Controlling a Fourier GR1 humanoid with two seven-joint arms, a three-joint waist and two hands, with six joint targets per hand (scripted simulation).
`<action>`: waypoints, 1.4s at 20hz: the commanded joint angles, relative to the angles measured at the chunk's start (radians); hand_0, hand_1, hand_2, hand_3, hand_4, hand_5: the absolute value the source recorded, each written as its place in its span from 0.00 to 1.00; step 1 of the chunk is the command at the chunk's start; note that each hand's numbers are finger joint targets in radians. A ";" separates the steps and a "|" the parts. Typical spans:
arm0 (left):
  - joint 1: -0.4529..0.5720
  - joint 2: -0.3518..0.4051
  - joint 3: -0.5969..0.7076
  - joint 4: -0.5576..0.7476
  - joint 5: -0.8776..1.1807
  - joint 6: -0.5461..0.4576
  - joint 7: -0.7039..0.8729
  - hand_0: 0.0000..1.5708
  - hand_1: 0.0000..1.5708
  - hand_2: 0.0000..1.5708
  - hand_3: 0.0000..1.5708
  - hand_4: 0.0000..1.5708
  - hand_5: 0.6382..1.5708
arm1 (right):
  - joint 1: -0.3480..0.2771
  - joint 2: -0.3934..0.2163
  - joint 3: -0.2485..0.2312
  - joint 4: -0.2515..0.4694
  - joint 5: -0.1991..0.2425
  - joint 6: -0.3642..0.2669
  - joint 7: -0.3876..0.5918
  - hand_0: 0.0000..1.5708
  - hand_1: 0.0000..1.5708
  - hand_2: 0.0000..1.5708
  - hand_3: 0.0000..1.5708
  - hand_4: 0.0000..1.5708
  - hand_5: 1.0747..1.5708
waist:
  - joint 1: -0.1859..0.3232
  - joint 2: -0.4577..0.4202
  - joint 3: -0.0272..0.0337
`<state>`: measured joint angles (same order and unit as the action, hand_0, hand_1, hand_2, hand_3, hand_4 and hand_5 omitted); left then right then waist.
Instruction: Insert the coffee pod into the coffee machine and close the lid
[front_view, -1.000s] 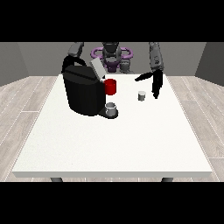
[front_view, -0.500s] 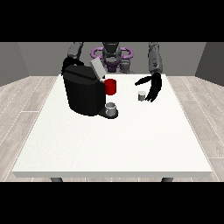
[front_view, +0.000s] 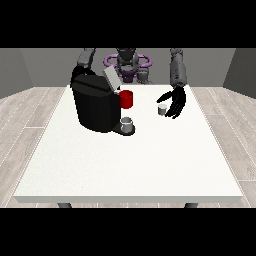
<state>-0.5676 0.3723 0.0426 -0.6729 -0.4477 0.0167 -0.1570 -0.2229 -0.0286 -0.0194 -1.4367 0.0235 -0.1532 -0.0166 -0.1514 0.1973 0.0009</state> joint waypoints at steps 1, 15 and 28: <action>-0.033 -0.052 -0.033 0.021 -0.064 0.073 0.018 0.43 0.43 0.52 0.35 0.00 1.00 | -0.028 0.005 -0.010 0.026 0.004 -0.019 0.015 0.00 0.00 0.00 0.00 0.34 1.00 | 0.001 -0.008 -0.0010; -0.087 0.012 -0.030 0.124 -0.171 0.144 -0.045 0.62 0.62 0.67 0.51 0.20 1.00 | 0.038 0.027 0.022 0.053 -0.020 -0.021 -0.097 0.00 0.00 0.00 0.00 0.27 1.00 | -0.014 0.015 -0.0010; -0.240 0.008 -0.025 0.061 -0.151 -0.009 -0.090 0.85 0.85 0.89 0.87 0.38 1.00 | 0.011 -0.026 -0.025 0.126 -0.061 0.044 -0.061 0.00 0.00 0.00 0.00 0.31 1.00 | -0.014 -0.064 -0.0005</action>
<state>-0.7587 0.3822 0.0227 -0.5859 -0.6009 0.0615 -0.2643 -0.2316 -0.0347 -0.0425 -1.3445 -0.0308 -0.1476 -0.0543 -0.1575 0.1649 0.0001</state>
